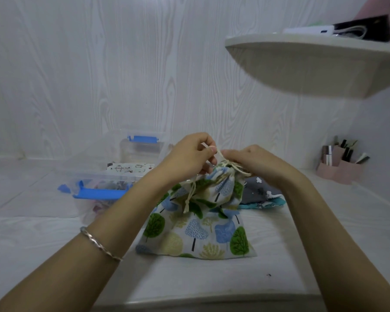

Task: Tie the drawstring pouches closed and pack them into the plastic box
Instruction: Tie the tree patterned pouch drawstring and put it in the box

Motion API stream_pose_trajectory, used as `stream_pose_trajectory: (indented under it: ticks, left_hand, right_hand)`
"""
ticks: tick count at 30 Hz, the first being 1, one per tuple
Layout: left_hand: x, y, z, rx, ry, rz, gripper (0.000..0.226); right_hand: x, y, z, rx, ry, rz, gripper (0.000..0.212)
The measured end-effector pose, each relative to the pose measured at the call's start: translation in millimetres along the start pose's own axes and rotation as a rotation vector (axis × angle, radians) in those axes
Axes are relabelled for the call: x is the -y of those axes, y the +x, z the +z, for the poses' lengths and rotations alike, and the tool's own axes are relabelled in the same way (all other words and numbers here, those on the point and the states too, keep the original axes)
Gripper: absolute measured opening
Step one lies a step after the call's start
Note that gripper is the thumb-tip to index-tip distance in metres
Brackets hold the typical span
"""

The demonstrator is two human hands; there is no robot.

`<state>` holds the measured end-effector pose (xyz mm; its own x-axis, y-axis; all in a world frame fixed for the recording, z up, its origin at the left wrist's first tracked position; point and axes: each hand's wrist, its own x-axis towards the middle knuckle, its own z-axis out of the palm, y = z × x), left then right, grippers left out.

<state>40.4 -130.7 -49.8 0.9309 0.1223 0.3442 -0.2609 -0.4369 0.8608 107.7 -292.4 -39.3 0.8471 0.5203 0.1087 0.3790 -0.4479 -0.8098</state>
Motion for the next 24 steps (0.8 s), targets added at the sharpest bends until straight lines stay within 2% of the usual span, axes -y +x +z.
stream_pose_trajectory:
  ticks: [4, 10, 11, 13, 15, 16, 19, 22, 24]
  left_hand:
    - [-3.2, 1.2, 0.2, -0.006, 0.086, 0.014, 0.015]
    - [-4.8, -2.1, 6.6, 0.066, 0.159, 0.005, 0.011]
    - [-6.0, -1.9, 5.0, 0.083, 0.211, 0.025, 0.011]
    - [-9.7, -0.3, -2.3, 0.064, 0.509, 0.096, 0.009]
    - [-13.4, 0.3, -7.8, -0.070, 0.799, 0.124, 0.011]
    - [-15.5, -0.3, -7.9, -0.136, 0.832, 0.111, 0.013]
    - [-18.9, -2.0, -0.3, -0.210, 0.707, 0.053, 0.015]
    - [-18.3, 0.6, 3.8, -0.172, 0.406, 0.010, 0.011]
    - [-16.2, 3.8, 2.1, -0.091, 0.220, 0.033, 0.017]
  right_hand:
    - [2.5, -0.5, -5.9, 0.112, 0.172, 0.068, 0.028]
    - [-0.7, 3.0, -9.0, 0.195, 0.166, 0.145, 0.030]
    - [-1.6, 3.5, -10.3, 0.202, 0.160, 0.140, 0.028]
    - [-4.3, 3.6, -11.7, 0.178, 0.113, 0.105, 0.019]
    - [-6.2, 2.9, -11.0, 0.124, 0.082, 0.053, 0.016]
    - [-6.1, 2.2, -10.3, 0.100, 0.076, 0.031, 0.014]
    - [-1.1, 0.5, -6.4, 0.074, 0.032, -0.013, 0.010]
    - [4.6, -0.2, -3.3, 0.089, -0.042, -0.039, 0.010]
    - [6.8, -0.8, -2.5, 0.098, -0.058, -0.061, 0.007]
